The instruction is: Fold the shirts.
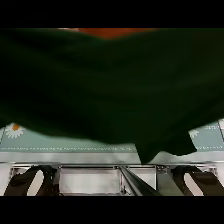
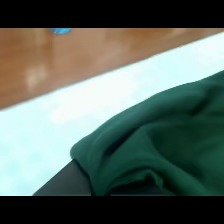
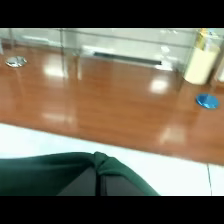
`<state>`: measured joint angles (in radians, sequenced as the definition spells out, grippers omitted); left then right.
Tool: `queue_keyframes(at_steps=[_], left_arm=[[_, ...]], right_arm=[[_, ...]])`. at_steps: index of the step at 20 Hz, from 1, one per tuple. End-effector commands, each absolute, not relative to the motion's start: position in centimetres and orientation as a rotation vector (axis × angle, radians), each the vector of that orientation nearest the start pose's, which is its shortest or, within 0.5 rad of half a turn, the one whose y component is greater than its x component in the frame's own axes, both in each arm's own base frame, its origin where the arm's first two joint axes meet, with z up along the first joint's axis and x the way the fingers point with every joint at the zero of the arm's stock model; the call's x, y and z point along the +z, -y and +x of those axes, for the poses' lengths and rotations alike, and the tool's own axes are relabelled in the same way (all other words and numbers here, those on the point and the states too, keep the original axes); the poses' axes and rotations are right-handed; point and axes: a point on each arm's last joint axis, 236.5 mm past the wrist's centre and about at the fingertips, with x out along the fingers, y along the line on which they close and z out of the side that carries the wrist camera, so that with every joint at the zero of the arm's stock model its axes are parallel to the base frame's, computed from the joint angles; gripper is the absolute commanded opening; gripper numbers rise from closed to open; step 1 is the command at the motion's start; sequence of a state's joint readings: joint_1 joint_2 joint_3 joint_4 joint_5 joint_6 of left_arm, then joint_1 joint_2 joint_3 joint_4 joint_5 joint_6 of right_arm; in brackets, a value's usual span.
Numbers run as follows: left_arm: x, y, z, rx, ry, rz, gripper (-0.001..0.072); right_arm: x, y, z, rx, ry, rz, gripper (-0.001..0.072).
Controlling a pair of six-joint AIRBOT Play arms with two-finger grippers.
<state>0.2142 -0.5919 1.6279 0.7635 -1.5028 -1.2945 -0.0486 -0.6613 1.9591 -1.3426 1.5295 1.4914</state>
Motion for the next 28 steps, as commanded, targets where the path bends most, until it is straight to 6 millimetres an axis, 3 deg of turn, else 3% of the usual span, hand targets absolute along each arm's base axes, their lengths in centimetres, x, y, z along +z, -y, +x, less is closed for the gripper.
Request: queue_keyframes(at_steps=[1,3,5,8,10,12,14,16,18,20,21,22,23,24,26,28], left_arm=[[36.1,12.3,16.8,-0.541,-0.432,-0.038,0.0017],[31.1,11.9,18.8,-0.545,-0.562,-0.118,0.0017],[25.3,11.1,22.0,-0.516,-0.668,-0.236,0.0017],[16.4,9.3,27.5,-0.431,-0.769,-0.394,0.0018],[11.7,7.8,31.0,-0.365,-0.832,-0.461,0.0018],[8.8,6.5,35.0,-0.312,-0.875,-0.533,0.0018],[6.6,5.9,38.8,-0.294,-0.927,-0.603,0.0018],[4.6,6.2,42.1,-0.306,-0.979,-0.677,0.0018],[2.5,7.2,44.1,-0.333,-1.038,-0.738,0.0018],[0.5,8.2,45.0,-0.353,-1.092,-0.769,0.0019],[-0.3,8.6,45.2,-0.358,-1.111,-0.769,0.0057],[-0.8,9.0,45.2,-0.358,-1.123,-0.77,0.0232],[-1.2,9.3,45.0,-0.362,-1.141,-0.776,0.0505],[-1.0,9.4,44.3,-0.386,-1.171,-0.776,0.0512],[0.2,7.3,43.6,-0.395,-1.196,-0.761,0.051],[2.3,3.9,42.6,-0.361,-1.168,-0.757,0.0509]], right_arm=[[41.5,-5.1,15.2,0.209,-0.372,-0.004,0.0023],[36.8,-6.5,16.4,0.275,-0.509,0.034,0.0023],[30.6,-7.9,18.6,0.339,-0.67,0.098,0.0023],[21.4,-9.7,23.2,0.394,-0.815,0.23,0.0023],[14.3,-9.3,26.8,0.341,-0.892,0.325,0.0023],[9.0,-8.3,30.2,0.276,-0.943,0.367,0.0023],[5.6,-7.5,34.0,0.233,-0.982,0.383,0.0023],[2.1,-7.0,37.2,0.199,-1.04,0.404,0.0023],[-1.2,-7.2,39.6,0.187,-1.118,0.444,0.0024],[-3.4,-8.0,41.4,0.197,-1.175,0.505,0.0024],[-4.0,-8.5,42.2,0.207,-1.189,0.534,0.0024],[-4.3,-9.0,43.0,0.217,-1.194,0.564,0.0025],[-4.2,-9.3,43.7,0.227,-1.19,0.582,0.0131],[-3.8,-9.5,44.1,0.237,-1.186,0.587,0.0386],[-1.9,-7.8,44.4,0.264,-1.193,0.541,0.0408],[0.4,-4.4,43.3,0.257,-1.237,0.55,0.0408]])
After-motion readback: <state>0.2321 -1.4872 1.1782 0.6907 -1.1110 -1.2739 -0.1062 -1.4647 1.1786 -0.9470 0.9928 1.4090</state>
